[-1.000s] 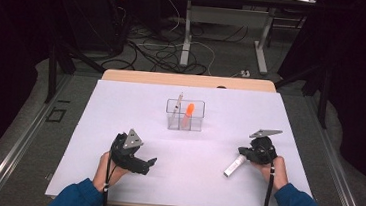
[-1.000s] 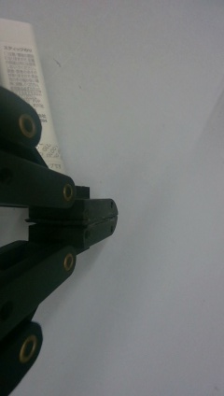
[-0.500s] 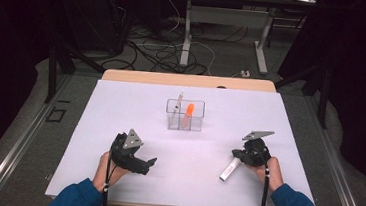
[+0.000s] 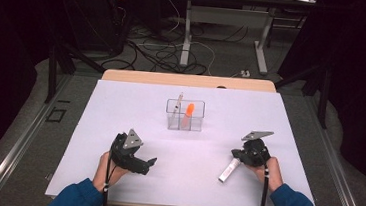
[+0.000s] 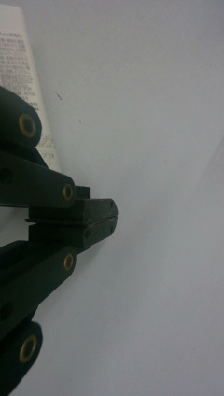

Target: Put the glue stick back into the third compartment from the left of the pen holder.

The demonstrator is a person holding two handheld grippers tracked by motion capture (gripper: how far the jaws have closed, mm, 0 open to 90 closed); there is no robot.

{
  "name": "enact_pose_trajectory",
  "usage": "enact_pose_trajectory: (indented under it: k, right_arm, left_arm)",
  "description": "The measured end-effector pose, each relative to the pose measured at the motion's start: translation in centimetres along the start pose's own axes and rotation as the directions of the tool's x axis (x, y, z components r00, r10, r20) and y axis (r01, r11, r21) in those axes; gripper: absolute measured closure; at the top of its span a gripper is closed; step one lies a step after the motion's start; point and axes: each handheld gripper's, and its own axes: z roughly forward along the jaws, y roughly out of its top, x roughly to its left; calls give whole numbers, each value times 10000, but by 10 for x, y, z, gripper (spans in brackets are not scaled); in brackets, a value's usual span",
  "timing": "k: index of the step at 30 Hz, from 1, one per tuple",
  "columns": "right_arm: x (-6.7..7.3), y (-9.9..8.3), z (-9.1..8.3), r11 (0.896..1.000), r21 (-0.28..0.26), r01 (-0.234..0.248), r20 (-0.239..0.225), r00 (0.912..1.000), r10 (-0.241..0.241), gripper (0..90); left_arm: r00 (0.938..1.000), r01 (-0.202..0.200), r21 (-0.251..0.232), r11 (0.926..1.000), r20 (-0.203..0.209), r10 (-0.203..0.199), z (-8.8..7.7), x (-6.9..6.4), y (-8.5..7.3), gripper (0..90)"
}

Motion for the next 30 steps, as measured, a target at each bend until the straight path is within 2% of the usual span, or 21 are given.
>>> enact_pose_trajectory:
  k: [2,5,15,18,24,30]
  right_arm:
    - [0,0,-2,9999,-102,-100,12,9999,100,900]
    - [-1,0,-5,9998,-186,28,125,9999,-26,900]
    - [-2,-10,-24,9985,-368,-395,306,9987,407,900]
    - [-3,-11,-30,9974,-599,-399,308,9987,418,900]
    - [15,-10,-38,9966,-828,51,203,9998,-34,900]
    - [47,-11,-38,9964,-704,479,-215,9985,-495,900]
  left_arm:
    - [10000,3,-7,10000,4,-3,0,0,0,4]
    - [10000,13,-77,10000,-28,-13,0,0,0,4]
    - [10000,14,-35,10000,6,-14,-1,0,0,5]
    - [10000,34,-62,10000,-19,-34,-1,0,0,5]
    - [10000,30,-70,10000,-18,-30,-1,0,0,5]
    - [10000,56,-75,10000,-2,-56,0,0,0,5]
